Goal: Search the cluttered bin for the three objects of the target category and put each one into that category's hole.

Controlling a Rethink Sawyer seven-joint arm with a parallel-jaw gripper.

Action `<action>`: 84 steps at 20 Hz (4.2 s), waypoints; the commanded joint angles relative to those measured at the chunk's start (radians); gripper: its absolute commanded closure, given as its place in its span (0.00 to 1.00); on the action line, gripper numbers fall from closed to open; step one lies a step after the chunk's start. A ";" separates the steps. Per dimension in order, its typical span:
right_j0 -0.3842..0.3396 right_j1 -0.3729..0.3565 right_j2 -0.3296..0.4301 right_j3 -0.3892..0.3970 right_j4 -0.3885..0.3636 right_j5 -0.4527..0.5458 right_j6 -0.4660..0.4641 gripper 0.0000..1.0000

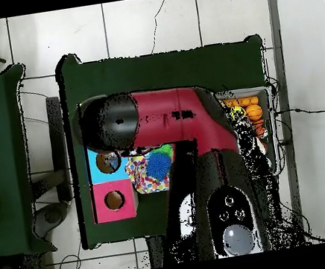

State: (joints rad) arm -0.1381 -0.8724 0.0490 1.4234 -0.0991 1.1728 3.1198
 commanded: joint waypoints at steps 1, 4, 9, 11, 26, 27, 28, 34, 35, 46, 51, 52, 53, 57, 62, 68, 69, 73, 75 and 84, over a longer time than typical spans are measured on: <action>-0.152 -0.011 0.166 -0.028 -0.065 0.020 -0.566 0.00; -0.242 -0.005 0.209 0.028 -0.082 -0.077 -0.690 0.00; -0.351 0.046 0.282 0.102 -0.105 -0.243 -0.817 0.00; -0.383 0.069 0.305 0.110 -0.111 -0.266 -0.864 0.00; -0.501 0.148 0.395 0.085 -0.177 -0.296 -1.118 0.00; -0.495 0.155 0.389 0.076 -0.185 -0.292 -1.109 0.00; -0.487 0.159 0.383 0.074 -0.194 -0.304 -1.092 0.00; -0.464 0.245 0.391 0.087 -0.216 -0.440 -0.987 0.00; -0.458 0.251 0.387 0.090 -0.215 -0.456 -0.965 0.00; -0.518 0.285 0.408 -0.019 -0.290 -0.364 -1.174 0.00; -0.588 0.271 0.464 -0.080 -0.298 -0.221 -1.308 0.00; -0.598 0.268 0.474 -0.089 -0.298 -0.191 -1.325 0.00; -0.606 0.266 0.482 -0.101 -0.299 -0.165 -1.340 0.00; -0.640 0.278 0.505 -0.166 -0.302 -0.061 -1.409 0.00; -0.670 0.257 0.523 -0.183 -0.284 0.022 -1.451 0.00; -0.665 0.286 0.525 -0.152 -0.269 -0.039 -1.412 0.00; -0.663 0.292 0.524 -0.130 -0.263 -0.072 -1.388 0.00; -0.645 0.302 0.513 -0.053 -0.248 -0.178 -1.283 0.00; -0.636 0.300 0.500 -0.008 -0.243 -0.234 -1.222 0.00; -0.585 0.289 0.374 0.111 -0.209 -0.287 -1.012 0.00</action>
State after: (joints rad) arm -0.7570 -0.6237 0.4830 1.3544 -0.3390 0.9154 1.9603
